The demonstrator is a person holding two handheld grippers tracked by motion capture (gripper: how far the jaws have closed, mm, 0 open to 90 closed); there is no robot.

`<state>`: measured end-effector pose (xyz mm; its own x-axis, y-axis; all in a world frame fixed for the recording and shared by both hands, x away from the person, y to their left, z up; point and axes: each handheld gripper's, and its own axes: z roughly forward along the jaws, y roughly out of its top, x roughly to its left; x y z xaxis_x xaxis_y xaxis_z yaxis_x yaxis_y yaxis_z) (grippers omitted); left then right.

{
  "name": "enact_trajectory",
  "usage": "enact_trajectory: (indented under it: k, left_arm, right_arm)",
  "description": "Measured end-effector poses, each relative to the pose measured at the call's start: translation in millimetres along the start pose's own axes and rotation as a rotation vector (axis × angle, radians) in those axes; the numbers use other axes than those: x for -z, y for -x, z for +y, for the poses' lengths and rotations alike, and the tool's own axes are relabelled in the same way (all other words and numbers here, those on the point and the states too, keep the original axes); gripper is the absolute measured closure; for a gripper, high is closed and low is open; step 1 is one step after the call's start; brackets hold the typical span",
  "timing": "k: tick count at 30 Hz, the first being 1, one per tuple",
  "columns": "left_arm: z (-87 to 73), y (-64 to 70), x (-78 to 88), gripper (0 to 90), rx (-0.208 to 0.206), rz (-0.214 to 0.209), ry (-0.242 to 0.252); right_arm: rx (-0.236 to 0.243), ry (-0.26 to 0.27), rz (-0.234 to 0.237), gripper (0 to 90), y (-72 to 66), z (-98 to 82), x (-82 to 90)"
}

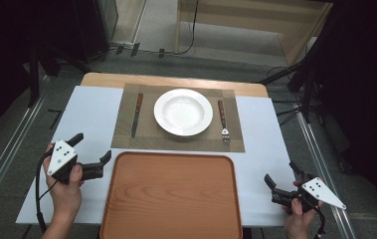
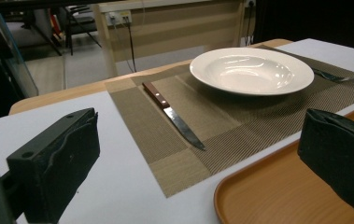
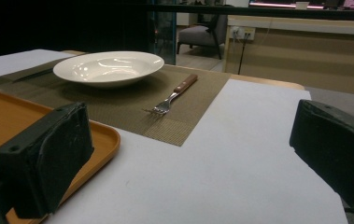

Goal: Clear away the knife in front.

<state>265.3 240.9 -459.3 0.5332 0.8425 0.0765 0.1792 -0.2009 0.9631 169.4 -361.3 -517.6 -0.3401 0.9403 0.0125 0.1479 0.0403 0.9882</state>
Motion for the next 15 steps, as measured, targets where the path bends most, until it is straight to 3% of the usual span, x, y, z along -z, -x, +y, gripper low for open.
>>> enact_trajectory:
  k: [15]
  left_arm:
    - [31.3, 4.4, -48.7, 0.0, -0.016, -0.064, -0.022]
  right_arm:
    - [0.003, 0.012, 0.006, 0.0, 0.3, 0.1, 0.3]
